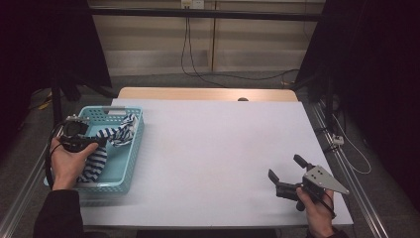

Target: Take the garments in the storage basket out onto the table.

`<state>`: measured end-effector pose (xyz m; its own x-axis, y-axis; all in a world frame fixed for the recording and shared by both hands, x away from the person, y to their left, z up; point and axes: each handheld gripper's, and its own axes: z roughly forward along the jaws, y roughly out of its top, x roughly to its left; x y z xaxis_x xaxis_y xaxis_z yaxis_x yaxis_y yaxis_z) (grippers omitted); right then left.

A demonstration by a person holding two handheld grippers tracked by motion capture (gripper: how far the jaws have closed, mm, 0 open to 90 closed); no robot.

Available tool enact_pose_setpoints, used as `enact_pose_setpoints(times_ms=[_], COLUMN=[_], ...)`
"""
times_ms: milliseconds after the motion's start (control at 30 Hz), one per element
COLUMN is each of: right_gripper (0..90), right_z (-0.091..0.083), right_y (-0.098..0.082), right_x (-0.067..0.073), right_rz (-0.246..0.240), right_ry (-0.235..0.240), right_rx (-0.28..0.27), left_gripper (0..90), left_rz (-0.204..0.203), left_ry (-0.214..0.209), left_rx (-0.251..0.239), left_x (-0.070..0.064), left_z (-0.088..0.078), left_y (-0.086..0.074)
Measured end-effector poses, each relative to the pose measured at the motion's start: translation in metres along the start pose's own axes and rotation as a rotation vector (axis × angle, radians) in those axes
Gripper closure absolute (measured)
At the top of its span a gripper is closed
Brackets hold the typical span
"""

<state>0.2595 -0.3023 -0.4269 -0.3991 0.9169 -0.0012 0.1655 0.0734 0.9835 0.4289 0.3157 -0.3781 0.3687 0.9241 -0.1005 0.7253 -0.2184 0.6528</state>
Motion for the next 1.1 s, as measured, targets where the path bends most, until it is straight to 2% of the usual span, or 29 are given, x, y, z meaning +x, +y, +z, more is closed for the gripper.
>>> enact_pose_setpoints(times_ms=[167, 367, 833, 1100], right_gripper=[0.0, 0.0, 0.0, 0.0], right_z=[0.0, 0.0, 0.002, 0.002], right_y=[0.0, 0.0, 0.0, 0.0], right_x=[0.0, 0.0, 0.0, 0.0], right_rz=[0.001, 0.003, 0.004, 0.004], right_ry=[-0.002, -0.001, 0.006, 0.007], right_rx=[0.0, -0.002, -0.002, -0.002], left_gripper=[74.3, 74.3, 74.2, 74.2], left_rz=[-0.02, -0.023, -0.048, -0.062], left_ry=[0.014, 0.021, 0.042, 0.06], left_rx=[-0.065, -0.093, -0.238, -0.297], left_x=[0.001, 0.001, -0.002, 0.002], left_z=[-0.007, -0.014, -0.028, -0.034], left_y=[-0.003, -0.005, -0.007, -0.01])
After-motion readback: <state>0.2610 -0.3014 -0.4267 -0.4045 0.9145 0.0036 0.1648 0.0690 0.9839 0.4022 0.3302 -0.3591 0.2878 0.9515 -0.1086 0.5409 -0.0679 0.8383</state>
